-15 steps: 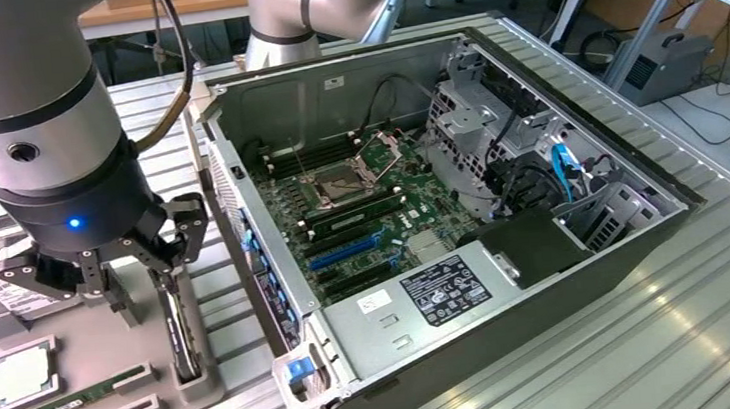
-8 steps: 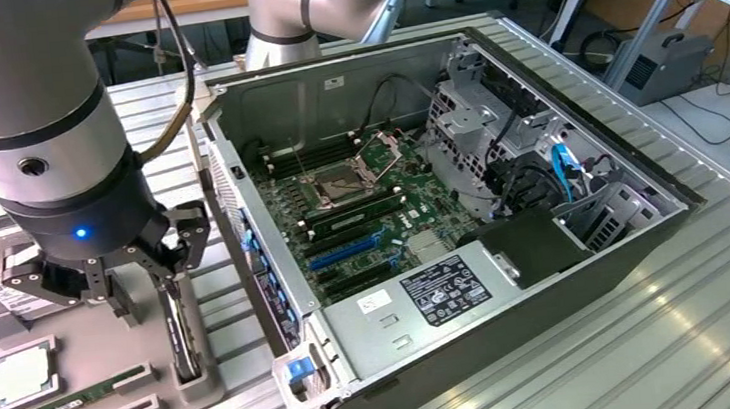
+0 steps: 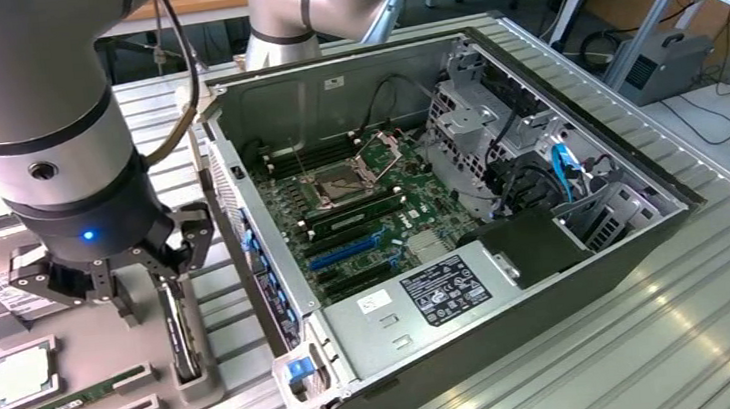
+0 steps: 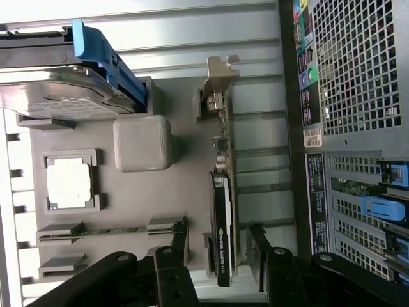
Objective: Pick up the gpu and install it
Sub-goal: 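Pick up the gpu and move the gpu toward the slot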
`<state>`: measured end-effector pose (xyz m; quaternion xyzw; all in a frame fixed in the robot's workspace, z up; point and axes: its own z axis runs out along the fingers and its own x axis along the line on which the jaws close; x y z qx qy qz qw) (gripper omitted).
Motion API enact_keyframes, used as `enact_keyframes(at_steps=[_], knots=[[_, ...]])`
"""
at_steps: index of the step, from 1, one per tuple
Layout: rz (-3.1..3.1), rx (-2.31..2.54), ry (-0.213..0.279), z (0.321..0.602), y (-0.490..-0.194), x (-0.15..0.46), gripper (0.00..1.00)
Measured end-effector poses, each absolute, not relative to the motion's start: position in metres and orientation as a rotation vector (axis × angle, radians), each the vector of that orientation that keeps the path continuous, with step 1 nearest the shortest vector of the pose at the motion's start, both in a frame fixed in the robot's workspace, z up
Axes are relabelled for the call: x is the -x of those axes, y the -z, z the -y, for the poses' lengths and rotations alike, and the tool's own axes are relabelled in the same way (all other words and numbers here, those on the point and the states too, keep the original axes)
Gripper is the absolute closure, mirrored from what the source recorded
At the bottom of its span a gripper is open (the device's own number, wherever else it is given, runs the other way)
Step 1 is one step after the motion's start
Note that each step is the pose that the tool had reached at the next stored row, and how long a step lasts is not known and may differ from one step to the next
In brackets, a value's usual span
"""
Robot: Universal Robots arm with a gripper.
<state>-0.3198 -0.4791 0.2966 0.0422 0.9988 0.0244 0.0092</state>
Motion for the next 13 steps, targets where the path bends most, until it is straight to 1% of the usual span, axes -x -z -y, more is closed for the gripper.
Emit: enact_keyframes(at_steps=[13], knots=[[-3.127, -0.133, -0.076, 0.479, -0.279, 0.315, 0.50]])
